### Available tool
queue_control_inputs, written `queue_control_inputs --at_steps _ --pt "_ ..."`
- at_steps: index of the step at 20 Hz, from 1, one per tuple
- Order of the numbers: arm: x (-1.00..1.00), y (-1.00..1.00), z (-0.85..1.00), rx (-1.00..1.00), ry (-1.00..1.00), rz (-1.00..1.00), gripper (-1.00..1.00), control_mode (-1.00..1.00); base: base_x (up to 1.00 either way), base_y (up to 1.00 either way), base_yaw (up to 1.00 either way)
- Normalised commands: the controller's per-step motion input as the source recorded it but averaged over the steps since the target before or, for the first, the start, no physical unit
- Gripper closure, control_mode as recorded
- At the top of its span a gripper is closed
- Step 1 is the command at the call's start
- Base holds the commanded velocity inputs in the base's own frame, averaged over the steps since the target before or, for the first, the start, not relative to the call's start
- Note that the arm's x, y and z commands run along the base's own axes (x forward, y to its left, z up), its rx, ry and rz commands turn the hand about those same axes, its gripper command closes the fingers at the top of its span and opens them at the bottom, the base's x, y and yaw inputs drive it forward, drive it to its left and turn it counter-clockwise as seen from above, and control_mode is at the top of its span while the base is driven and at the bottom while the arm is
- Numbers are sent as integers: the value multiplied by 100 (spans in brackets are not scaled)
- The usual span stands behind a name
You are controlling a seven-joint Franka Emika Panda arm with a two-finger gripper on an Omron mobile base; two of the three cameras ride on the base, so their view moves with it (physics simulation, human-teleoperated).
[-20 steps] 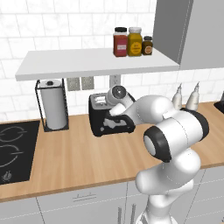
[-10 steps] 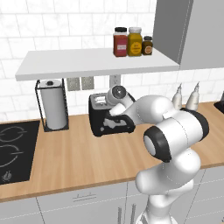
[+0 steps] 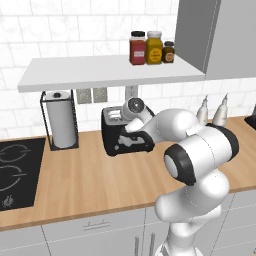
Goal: Start the toaster. Once the lever pops up, take the bread to the plate on the dining counter.
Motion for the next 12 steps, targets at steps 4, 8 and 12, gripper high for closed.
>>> queue_control_inputs --at_steps 4,8,12 --pt "0 0 0 0 0 0 -100 -100 0 0 0" --pt "0 0 0 0 0 0 -100 -100 0 0 0" --pt "0 0 0 0 0 0 -100 -100 0 0 0"
